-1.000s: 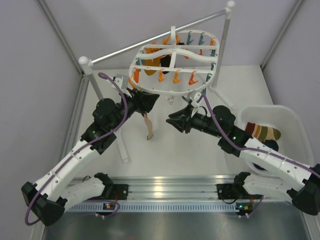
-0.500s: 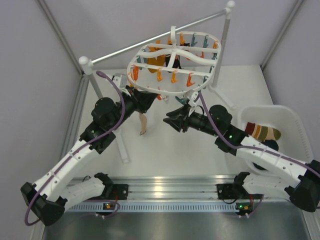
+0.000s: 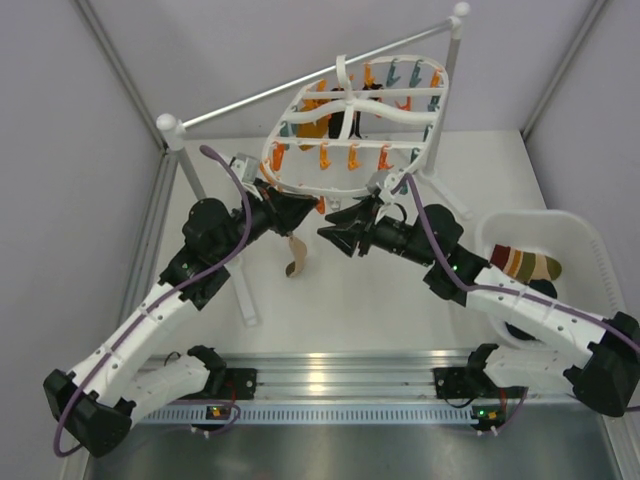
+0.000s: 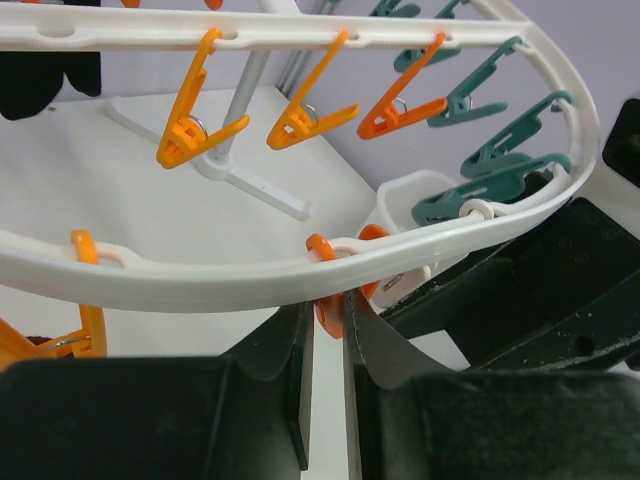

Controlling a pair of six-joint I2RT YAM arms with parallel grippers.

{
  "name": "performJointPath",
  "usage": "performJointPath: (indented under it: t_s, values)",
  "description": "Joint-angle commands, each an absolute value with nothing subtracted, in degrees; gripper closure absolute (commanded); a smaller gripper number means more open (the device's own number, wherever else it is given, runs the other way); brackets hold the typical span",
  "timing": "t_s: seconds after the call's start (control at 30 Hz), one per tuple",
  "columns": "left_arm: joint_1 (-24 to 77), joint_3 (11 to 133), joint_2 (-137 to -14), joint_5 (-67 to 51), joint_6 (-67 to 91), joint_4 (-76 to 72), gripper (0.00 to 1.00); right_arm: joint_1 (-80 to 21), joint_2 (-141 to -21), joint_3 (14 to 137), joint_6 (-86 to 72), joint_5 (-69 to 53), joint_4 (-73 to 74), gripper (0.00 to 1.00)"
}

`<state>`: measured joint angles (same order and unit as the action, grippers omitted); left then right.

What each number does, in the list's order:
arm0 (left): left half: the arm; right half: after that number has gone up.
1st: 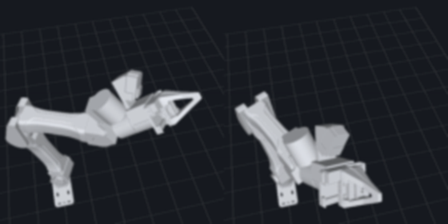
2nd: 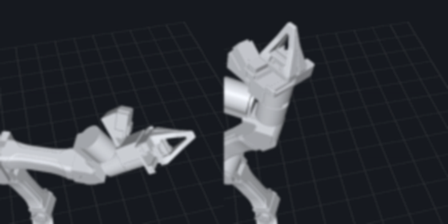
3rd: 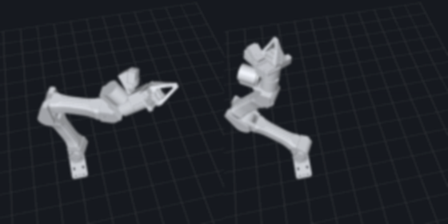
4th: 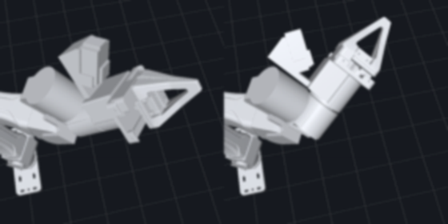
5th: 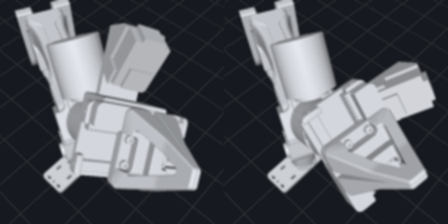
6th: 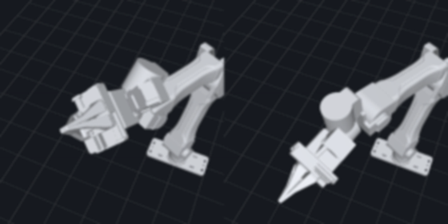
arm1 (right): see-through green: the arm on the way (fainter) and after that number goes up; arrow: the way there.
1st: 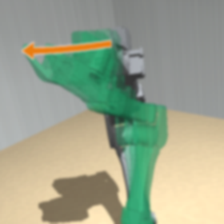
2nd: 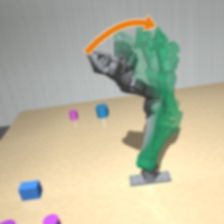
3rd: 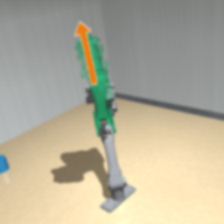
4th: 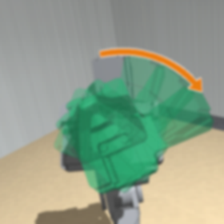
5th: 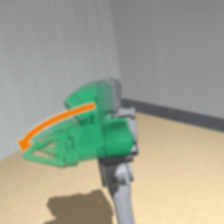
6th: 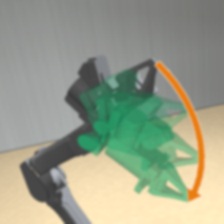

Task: Clip the socks to the hanger
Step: Open the clamp at the hanger.

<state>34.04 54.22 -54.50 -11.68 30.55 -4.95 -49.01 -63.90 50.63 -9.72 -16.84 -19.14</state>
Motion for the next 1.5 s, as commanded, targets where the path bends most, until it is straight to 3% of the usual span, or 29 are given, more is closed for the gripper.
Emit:
performJointPath:
  t_s: [0.0,0.5,0.87,1.1,1.17,1.23,1.33,1.47]
  values:
    - [32.8,52.7,-53.9,-19.2,30.7,-8.9,1.00,-49.2,-65.0,54.2,-11.2,-18.4,-24.7,0.60]
    - [30.5,52.7,-55.0,-26.2,33.1,-11.6,1.00,-48.3,-67.7,56.1,-7.6,-13.2,-27.2,0.60]
    - [30.5,54.0,-56.2,-25.8,33.2,-8.4,1.00,-48.4,-67.0,54.6,-7.2,-13.7,-32.8,0.67]
    - [30.5,54.3,-56.8,-25.5,35.8,-8.9,0.99,-49.7,-66.8,54.1,-2.8,-15.4,-31.5,0.83]
    - [30.5,54.4,-56.9,-25.1,36.6,-8.7,0.98,-50.1,-66.7,53.9,-1.1,-14.6,-30.9,0.94]
    - [30.5,54.1,-56.5,-24.0,38.2,-8.4,0.91,-50.8,-66.4,53.6,1.3,-13.1,-30.4,1.00]
    - [30.5,53.4,-55.6,-21.4,39.5,-7.6,0.75,-51.9,-66.3,52.6,3.9,-9.6,-30.3,1.00]
    - [30.5,51.5,-53.6,-19.6,39.6,-8.3,0.62,-53.4,-66.2,51.4,6.6,-3.6,-30.8,1.00]
